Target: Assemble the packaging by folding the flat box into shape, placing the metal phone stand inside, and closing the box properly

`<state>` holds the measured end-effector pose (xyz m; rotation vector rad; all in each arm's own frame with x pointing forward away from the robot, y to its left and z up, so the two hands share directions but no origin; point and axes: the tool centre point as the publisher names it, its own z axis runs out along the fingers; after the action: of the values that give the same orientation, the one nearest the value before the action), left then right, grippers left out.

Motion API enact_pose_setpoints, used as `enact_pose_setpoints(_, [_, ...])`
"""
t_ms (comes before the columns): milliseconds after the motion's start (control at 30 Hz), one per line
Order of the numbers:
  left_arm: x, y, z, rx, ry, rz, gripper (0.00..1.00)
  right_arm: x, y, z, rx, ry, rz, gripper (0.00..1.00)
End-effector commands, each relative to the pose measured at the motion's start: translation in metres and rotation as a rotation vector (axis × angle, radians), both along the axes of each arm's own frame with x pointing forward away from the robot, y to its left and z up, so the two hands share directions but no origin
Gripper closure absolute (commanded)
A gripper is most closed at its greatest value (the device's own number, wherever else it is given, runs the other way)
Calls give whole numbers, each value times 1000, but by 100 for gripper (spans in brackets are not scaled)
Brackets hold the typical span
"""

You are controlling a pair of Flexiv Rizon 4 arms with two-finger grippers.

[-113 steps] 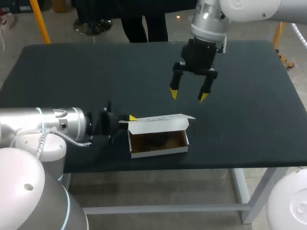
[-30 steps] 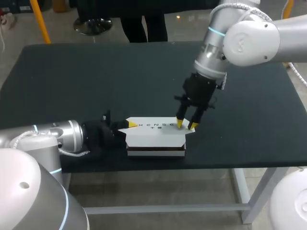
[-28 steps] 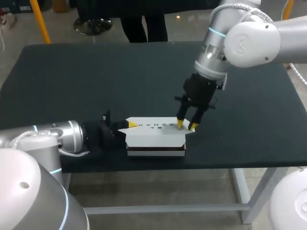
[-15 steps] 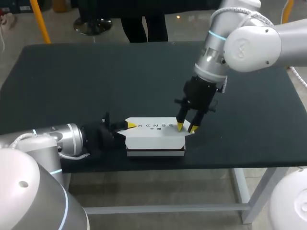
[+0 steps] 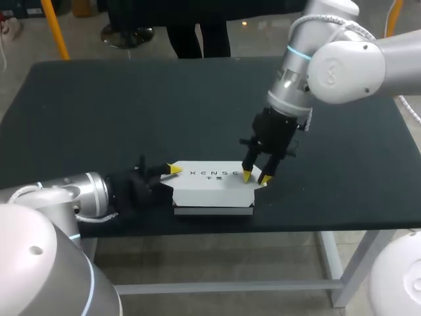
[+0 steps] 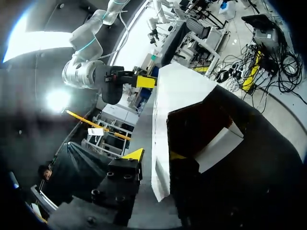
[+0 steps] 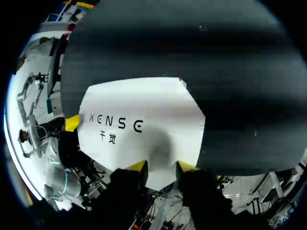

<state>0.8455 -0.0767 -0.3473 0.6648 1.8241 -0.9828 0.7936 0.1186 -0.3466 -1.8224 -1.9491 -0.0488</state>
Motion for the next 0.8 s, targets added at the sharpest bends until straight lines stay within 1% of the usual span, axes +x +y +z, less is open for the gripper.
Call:
enact_pose_setpoints(33, [-12,8,6,21,4,6,65,-1,-1,0,4,-2,-2,57])
enact_pose_setpoints(133, [-19,16,7,48,10,14,63,-1,-1,0,8,-5,-4,57])
enact_pose_setpoints(267, [-29,34,11,126,31,27,58,0,-1,0,12,-10,-5,57])
enact_pose_setpoints(333, [-35,44,18,157,57,23,59,-1,-1,0,14,-12,-6,57])
enact_pose_setpoints(467, [-38,63,33,216,145,-13,51,-1,-1,0,19,-16,-10,56])
enact_pose_setpoints(500, [-38,67,39,234,180,-30,38,-1,-1,0,19,-18,-10,56])
enact_pose_setpoints(533, [-38,70,42,257,205,-45,30,-1,-1,0,18,-19,-10,56])
enact_pose_setpoints(567, [-38,71,44,271,212,-40,27,-2,-1,0,18,-20,-11,56])
enact_pose_setpoints(600, [-36,73,49,296,244,-55,20,-2,-1,0,15,-22,-11,55])
enact_pose_setpoints(633, [-37,76,52,316,261,-80,1,-2,-1,0,15,-22,-12,55])
enact_pose_setpoints(667, [-36,77,55,341,292,-97,0,-2,-1,0,14,-23,-12,54])
enact_pose_setpoints(700, [-36,78,56,365,306,-107,0,-2,-1,0,13,-24,-13,54])
enact_pose_setpoints(800, [-35,79,61,489,407,-186,0,-2,-1,1,12,-27,-15,54])
